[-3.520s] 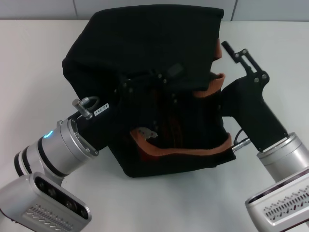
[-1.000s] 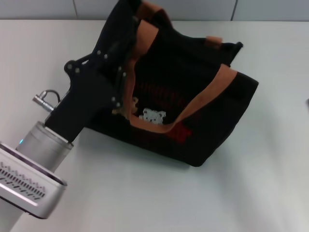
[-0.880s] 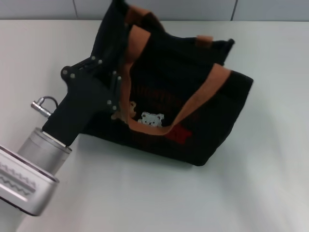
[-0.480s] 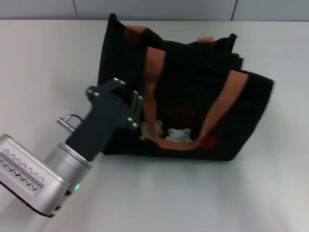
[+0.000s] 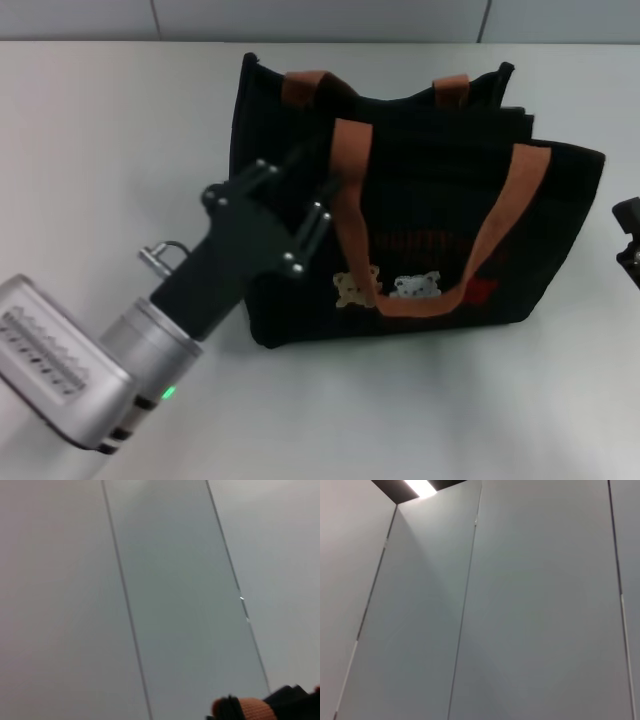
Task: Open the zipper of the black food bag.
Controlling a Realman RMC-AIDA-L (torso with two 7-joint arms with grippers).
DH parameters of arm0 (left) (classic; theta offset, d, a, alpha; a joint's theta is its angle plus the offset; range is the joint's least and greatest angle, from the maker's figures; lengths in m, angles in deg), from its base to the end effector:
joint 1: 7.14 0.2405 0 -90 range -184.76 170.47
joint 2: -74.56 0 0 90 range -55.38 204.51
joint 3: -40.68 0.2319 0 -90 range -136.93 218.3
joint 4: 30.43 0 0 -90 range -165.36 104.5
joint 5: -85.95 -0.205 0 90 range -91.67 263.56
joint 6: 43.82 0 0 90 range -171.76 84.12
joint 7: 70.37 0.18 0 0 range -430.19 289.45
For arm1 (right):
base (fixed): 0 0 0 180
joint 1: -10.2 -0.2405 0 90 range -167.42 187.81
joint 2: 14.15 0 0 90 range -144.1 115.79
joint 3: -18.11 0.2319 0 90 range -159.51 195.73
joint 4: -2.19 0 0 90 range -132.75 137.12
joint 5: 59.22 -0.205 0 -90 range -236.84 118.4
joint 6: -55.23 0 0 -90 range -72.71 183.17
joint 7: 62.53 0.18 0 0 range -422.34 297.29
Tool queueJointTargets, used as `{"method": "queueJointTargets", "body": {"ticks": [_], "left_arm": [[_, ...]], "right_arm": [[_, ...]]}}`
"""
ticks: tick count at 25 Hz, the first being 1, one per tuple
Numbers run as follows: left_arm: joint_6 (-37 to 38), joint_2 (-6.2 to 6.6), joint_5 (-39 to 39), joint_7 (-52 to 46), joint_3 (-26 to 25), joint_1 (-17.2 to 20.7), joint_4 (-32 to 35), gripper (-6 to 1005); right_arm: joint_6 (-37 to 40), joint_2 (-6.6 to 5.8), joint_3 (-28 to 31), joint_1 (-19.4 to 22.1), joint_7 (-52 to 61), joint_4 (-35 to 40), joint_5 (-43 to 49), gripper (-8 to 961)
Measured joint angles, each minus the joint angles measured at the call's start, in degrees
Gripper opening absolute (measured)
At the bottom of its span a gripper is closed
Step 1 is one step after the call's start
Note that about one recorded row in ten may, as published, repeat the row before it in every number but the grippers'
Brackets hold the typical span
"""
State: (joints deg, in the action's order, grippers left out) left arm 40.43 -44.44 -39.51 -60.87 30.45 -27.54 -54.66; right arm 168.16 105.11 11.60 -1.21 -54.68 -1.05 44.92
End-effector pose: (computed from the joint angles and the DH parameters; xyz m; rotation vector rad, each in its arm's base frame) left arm -0.1888 0.2587 -0.0875 -1.9952 -0.0634 -0.9944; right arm 0.2494 0.2077 0.0049 -1.7695 0.0662 1.1394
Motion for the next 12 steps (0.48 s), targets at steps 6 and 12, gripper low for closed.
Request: {"method": "queueJointTargets", "body": {"ticks": [6, 12], "left_arm": [[10.6, 0.42, -0.8, -16.1, 0.3, 0.3, 11.6, 459], [24.2, 0.75, -8.1, -32.9, 6.5, -2.0, 30.1, 559]], "right_arm": [[1.0, 0.0, -0.2, -0.2, 2.6, 1.5, 0.5, 745], [1.6, -0.01, -0.3, -1.7, 12.7, 8.4, 4.1, 745]]}}
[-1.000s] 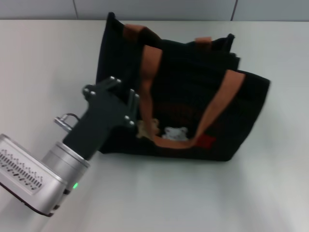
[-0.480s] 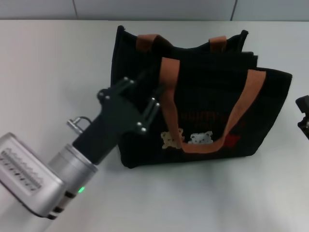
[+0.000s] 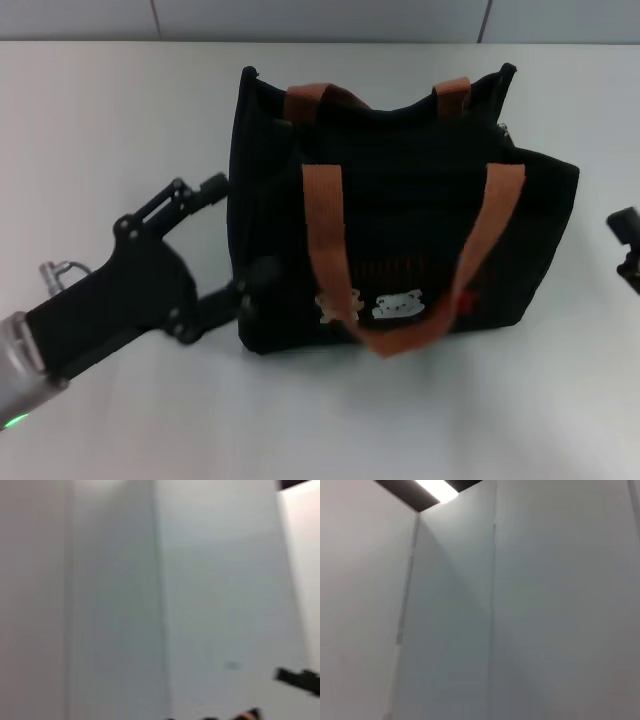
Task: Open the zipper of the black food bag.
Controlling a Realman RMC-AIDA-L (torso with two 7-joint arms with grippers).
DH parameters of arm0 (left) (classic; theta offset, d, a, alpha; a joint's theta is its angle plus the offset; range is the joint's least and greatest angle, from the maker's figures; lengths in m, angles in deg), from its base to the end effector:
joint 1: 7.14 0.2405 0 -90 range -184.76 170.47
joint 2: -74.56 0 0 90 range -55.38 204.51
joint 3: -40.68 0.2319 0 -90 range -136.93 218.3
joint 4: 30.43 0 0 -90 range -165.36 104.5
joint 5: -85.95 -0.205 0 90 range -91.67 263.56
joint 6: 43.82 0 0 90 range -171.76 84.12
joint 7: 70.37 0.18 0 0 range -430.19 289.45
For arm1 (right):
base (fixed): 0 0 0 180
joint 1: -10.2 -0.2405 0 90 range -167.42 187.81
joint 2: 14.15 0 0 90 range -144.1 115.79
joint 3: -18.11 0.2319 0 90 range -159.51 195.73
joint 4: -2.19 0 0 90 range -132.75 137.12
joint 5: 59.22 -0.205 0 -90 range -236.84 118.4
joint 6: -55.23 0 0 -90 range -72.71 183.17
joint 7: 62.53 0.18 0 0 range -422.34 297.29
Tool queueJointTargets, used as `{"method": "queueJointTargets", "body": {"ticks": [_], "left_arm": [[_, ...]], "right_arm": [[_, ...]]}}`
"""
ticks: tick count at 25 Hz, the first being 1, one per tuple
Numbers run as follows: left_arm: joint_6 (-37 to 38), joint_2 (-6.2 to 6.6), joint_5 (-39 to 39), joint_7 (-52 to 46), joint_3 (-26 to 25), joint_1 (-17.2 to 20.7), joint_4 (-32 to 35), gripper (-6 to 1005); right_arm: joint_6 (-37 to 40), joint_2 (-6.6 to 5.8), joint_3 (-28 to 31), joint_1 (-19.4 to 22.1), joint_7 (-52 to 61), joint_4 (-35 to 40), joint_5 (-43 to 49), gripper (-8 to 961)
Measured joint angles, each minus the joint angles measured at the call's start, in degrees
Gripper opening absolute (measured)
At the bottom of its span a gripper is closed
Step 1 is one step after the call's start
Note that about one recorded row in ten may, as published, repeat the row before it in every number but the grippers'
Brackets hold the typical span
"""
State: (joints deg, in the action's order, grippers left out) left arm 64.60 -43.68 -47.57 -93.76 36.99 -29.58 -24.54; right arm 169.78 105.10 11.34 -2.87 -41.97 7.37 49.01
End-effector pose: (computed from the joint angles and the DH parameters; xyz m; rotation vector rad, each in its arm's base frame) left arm -0.2280 0.2350 -0.0271 -2.2915 -0.0664 -1.2259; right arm 0.2501 0.2118 0.0116 -1.9259 0.1095 1.2333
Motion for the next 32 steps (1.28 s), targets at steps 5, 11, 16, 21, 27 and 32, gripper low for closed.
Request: {"method": "queueJointTargets", "body": {"ticks": [5, 11, 16, 21, 27, 32], "left_arm": [[5.0, 0.55, -0.4, -4.0, 3.3, 0.4, 4.6, 768], [5.5, 0.25, -0.6, -10.7, 16.7, -1.7, 6.0, 827], [4.8, -0.43, -0.3, -11.1, 18.5, -2.4, 6.2, 827], [5.1, -0.35, -0.3, -11.1, 18.6, -2.5, 6.1, 827], [4.9, -0.32, -0.2, -11.2, 18.4, -2.7, 6.2, 827], [4.9, -0.31, -0.1, -11.3, 18.4, -2.7, 6.2, 827]], "right_arm": [[1.4, -0.08, -2.7, -2.8, 9.7, 9.0, 9.1, 745], [1.7, -0.14, -8.5, -5.8, 17.0, 15.1, 15.6, 745], [0.4, -0.09, -9.6, -6.4, 17.5, 15.2, 15.9, 745], [-0.5, -0.07, -9.6, -6.6, 17.6, 15.2, 16.0, 745], [-1.0, 0.01, -9.7, -6.7, 17.7, 15.1, 16.0, 745], [-1.5, 0.02, -9.7, -6.9, 17.7, 14.9, 16.1, 745]]}}
